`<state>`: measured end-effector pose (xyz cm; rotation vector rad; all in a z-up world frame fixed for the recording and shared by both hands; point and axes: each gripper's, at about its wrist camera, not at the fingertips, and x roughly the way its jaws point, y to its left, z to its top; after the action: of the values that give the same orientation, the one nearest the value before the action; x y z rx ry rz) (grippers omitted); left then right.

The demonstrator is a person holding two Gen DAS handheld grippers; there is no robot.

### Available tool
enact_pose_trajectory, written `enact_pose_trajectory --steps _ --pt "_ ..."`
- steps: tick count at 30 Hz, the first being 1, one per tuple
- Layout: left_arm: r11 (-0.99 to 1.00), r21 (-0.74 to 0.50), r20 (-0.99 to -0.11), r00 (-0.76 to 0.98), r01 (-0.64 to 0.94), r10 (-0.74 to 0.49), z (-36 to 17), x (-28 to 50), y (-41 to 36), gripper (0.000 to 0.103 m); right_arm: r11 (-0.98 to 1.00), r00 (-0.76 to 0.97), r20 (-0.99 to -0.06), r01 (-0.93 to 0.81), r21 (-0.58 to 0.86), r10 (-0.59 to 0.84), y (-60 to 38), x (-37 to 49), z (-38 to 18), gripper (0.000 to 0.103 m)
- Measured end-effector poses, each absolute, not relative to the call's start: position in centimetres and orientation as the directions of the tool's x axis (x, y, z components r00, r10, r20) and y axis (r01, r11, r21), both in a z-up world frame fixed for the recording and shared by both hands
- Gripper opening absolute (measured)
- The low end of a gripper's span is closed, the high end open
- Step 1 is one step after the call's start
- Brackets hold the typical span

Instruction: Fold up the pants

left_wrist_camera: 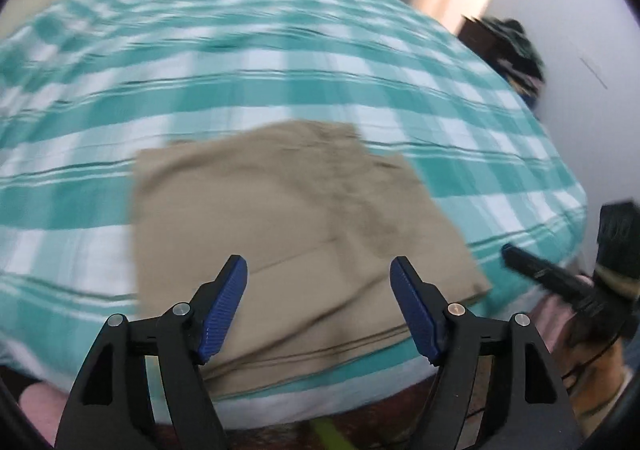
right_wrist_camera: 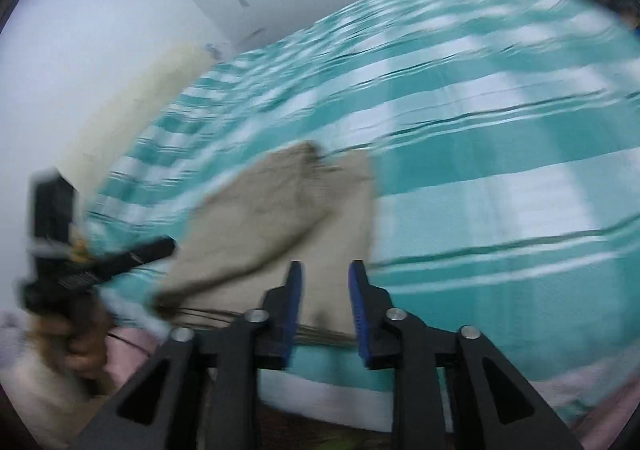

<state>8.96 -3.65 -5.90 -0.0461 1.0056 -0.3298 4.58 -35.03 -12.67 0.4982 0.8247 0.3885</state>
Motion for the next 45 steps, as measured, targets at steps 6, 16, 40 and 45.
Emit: enact_pose_trajectory --steps 6,16,40,45 --pt "0.979 -0.19 -0.84 0.506 0.07 -0.199 -8.4 7.4 4.4 0.076 0.691 0.431 -0.595 -0.1 0.716 0.679 -31.6 12.3 -15.0 0.078" --pt "0.975 -0.219 -0.849 0.497 -0.028 -0.177 -11.1 4.7 7.7 0.076 0.827 0.381 -0.743 -0.12 0.55 0.549 -28.8 15.6 -13.2 0.007" --pt "0.976 -0.217 -0.855 0.481 0.003 -0.192 -12.2 3.9 6.3 0.076 0.758 0.385 -0.701 0.009 0.653 0.6 -29.4 17.9 -19.1 0.052" --pt "0.978 -0.209 -0.871 0.457 -0.021 -0.177 -13.4 3.5 7.2 0.076 0.758 0.389 -0.695 -0.014 0.652 0.605 -29.7 17.7 -18.6 0.036"
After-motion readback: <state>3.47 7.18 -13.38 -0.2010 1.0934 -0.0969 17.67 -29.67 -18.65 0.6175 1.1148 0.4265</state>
